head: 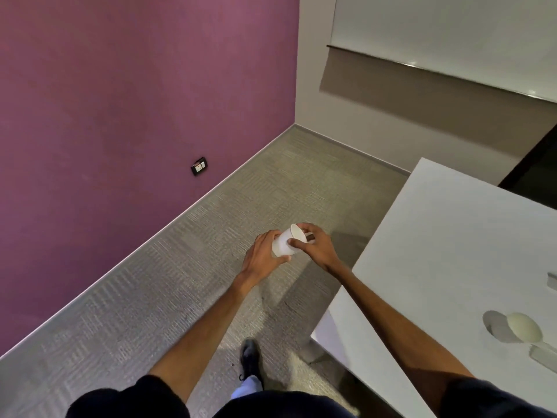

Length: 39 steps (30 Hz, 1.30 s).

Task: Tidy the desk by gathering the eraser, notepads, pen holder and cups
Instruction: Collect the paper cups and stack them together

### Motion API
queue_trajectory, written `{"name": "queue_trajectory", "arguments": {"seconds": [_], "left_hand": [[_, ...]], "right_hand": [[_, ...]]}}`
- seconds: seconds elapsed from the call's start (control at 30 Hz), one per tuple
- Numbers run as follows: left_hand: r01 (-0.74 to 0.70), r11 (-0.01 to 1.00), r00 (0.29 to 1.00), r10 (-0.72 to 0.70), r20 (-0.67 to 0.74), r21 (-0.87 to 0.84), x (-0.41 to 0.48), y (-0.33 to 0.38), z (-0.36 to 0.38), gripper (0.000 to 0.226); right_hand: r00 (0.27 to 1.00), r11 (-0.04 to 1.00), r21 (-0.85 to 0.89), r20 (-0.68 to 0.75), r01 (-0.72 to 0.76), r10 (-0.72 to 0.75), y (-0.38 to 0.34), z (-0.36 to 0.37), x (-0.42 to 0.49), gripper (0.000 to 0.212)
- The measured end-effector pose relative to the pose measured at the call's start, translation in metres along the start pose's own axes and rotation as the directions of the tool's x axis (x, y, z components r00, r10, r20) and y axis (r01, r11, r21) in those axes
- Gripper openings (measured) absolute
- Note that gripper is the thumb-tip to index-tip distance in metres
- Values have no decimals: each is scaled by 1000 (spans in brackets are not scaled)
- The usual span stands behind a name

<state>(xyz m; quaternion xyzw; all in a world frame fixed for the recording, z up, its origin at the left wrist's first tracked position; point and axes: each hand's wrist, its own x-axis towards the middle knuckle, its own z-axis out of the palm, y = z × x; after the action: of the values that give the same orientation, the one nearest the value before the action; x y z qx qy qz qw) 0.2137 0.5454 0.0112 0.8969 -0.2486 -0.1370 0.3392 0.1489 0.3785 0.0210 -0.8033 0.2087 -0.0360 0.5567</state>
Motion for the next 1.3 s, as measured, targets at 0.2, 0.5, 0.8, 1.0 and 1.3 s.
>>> {"name": "queue_trajectory", "arguments": {"seconds": [0.2, 0.5, 0.8, 1.0, 1.3], "left_hand": [[-9, 1000, 1000, 9, -14, -11, 60, -44, -55, 71], [-36, 999, 999, 37, 20, -19, 137, -88, -106, 70], [-11, 999, 998, 14, 54, -52, 243, -91, -95, 69], [-18, 997, 992, 28, 124, -77, 363, -63, -86, 67], [-132, 986, 975, 148, 168, -100, 528, 22, -74, 64]], "right_hand": [[999, 999, -17, -18, 41, -42, -41, 45, 67, 58], [997, 999, 27, -64, 32, -31, -69, 85, 144, 63], [990, 999, 37, -141, -6, 11, -55, 72, 241, 61], [979, 998, 63, -200, -31, 43, -54, 22, 340, 56], [933, 997, 68, -357, -30, 52, -73, -87, 457, 56]]}}
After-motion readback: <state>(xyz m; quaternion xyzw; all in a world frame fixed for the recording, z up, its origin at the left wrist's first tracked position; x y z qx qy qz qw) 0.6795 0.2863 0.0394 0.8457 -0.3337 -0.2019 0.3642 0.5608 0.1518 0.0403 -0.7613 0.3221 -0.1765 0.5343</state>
